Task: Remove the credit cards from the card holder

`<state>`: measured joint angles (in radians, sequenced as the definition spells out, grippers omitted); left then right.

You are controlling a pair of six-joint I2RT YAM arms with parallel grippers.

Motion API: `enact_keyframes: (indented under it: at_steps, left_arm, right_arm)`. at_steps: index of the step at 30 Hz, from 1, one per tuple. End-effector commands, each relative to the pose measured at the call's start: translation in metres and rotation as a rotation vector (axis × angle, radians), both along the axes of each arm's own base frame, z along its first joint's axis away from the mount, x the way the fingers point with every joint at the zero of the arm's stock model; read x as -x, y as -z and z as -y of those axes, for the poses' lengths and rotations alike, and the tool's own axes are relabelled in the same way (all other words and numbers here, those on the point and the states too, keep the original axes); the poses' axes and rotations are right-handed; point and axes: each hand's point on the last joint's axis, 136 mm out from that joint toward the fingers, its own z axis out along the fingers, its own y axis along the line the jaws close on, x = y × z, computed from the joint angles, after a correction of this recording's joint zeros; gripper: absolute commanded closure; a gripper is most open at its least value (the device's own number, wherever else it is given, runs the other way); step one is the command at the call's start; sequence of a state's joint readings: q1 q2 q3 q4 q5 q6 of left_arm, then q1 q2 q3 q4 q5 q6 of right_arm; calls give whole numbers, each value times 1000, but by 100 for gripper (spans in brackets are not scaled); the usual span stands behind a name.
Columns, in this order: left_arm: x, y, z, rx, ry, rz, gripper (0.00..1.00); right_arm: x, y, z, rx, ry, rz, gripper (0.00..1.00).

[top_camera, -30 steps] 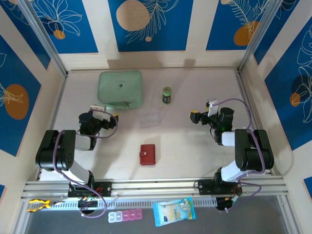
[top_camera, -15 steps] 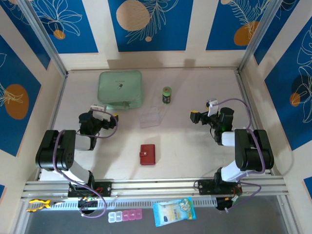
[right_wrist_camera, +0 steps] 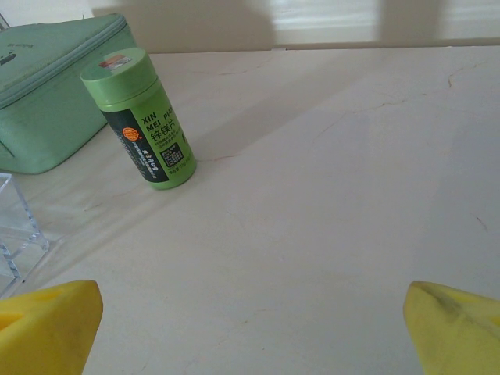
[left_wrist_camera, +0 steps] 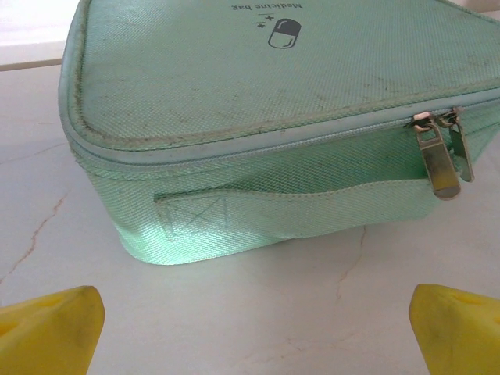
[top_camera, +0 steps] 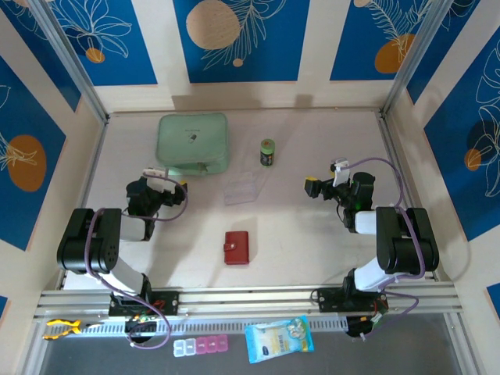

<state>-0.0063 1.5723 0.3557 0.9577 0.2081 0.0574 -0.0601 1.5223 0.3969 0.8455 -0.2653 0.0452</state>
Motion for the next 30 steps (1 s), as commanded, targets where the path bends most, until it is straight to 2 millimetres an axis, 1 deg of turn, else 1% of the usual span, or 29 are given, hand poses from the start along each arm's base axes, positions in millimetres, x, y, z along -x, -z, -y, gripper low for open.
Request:
enact_keyframes:
  at_steps: [1,6,8,12,15,20,23,29,30]
  left_arm:
    - [-4,-7,-4,8,-20,19,0]
    - [-3,-7,-4,6,-22,21,0]
    - [-3,-8,-5,6,-25,23,0]
    - [-2,-19,-13,6,-82,22,0]
    - [-1,-28,-15,0,-90,11,0]
    - [0,-37,-20,-5,-150,-48,0]
    - [1,-47,-23,36,-191,-87,0]
    - [4,-66,-8,186,-171,-216,0]
    - [6,-70,-7,207,-174,-235,0]
  right_arm:
    - [2,-1,0,9,-4,15,1]
    - [2,-1,0,9,-1,17,1]
    - [-1,-1,4,21,35,0,1]
    - [-6,-11,-1,52,38,-51,1]
    - [-7,-16,-4,74,42,-102,1]
    - [-1,-26,-20,132,28,-132,0]
    - [4,-35,-33,132,16,-176,1]
    - [20,-38,-66,95,23,-324,7]
    - [24,-37,-74,80,18,-357,9]
